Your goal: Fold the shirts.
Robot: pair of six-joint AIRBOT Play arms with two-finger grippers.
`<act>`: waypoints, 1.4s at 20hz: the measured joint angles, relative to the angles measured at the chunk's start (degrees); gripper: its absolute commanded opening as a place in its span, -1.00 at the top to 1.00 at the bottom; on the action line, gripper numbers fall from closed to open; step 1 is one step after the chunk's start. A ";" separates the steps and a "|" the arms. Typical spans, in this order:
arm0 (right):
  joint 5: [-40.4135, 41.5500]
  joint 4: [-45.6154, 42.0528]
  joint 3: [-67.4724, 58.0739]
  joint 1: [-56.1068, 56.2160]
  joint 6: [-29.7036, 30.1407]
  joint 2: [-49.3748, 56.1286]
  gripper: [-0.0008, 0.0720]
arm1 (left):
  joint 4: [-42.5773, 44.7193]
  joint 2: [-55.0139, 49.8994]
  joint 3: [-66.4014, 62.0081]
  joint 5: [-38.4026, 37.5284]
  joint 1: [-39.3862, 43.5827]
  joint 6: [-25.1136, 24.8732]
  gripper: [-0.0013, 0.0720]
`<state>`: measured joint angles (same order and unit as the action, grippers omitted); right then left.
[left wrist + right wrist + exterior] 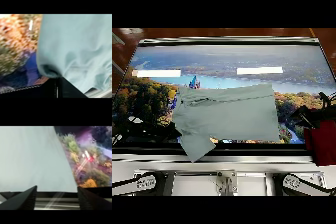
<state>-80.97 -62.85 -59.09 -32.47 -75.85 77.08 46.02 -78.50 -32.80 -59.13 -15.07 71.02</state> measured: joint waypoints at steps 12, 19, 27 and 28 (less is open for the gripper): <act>6.10 -0.28 15.67 2.67 2.56 0.00 -0.89 | -1.64 2.71 0.09 -0.90 1.75 -2.71 0.86; 12.55 2.16 19.04 7.52 1.27 0.76 -0.89 | -2.14 3.80 0.07 -1.88 1.75 -2.84 0.86; 12.96 2.36 18.71 6.43 2.08 1.09 -0.89 | -2.14 3.93 0.09 -2.75 1.75 -2.89 0.86; 12.07 1.92 18.36 5.22 2.38 1.09 -0.89 | -2.14 3.93 0.09 -2.82 1.75 -2.89 0.86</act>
<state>-68.90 -60.93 -40.73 -27.24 -73.47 78.17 43.88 -74.56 -32.71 -61.95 -13.32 68.14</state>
